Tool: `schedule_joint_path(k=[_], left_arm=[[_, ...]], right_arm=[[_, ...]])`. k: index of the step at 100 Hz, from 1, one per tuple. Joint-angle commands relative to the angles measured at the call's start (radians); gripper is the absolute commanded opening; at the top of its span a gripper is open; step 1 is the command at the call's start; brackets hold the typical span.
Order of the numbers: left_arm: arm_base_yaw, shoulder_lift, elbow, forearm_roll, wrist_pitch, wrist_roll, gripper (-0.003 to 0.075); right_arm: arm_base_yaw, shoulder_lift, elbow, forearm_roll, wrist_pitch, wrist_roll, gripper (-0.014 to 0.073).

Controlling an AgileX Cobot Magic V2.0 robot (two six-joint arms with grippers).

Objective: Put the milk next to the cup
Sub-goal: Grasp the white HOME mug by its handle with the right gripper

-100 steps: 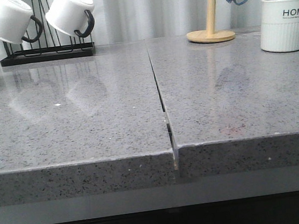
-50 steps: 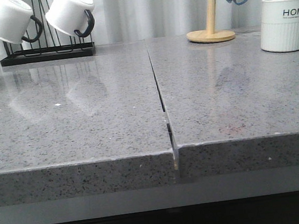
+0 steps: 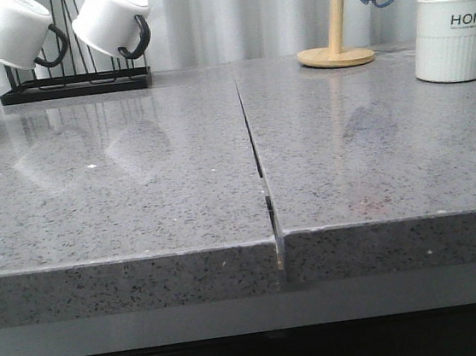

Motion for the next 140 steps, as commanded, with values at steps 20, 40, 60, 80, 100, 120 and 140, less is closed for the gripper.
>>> schedule_joint_path(k=[20,40,60,80,100,120,140], left_arm=[[0.002,-0.030,0.042,-0.011,-0.083,-0.007,-0.0021],[0.002,-0.030,0.042,-0.011,-0.083,-0.007,-0.0021],[0.002,-0.030,0.042,-0.011,-0.083,-0.007,-0.0021],[0.002,-0.030,0.042,-0.011,-0.083,-0.007,-0.0021],[0.002,-0.030,0.042,-0.011,-0.083,-0.007,-0.0021],[0.002,-0.030,0.042,-0.011,-0.083,-0.007,-0.0021],[0.002,-0.030,0.042,-0.011,-0.083,-0.007,-0.0021]], right_arm=[[0.018,0.063,-0.111,-0.018,-0.106,0.003,0.0438],[0.023,0.127,-0.191,-0.018,-0.106,0.003,0.0438],[0.023,0.191,-0.281,-0.015,-0.096,0.003,0.0436],[0.027,0.253,-0.357,-0.015,-0.074,0.009,0.0304],[0.027,0.271,-0.370,-0.015,-0.053,0.019,-0.0064],[0.028,0.255,-0.363,-0.017,-0.052,0.058,-0.0074],[0.069,0.137,-0.280,-0.019,-0.025,0.102,-0.0074]])
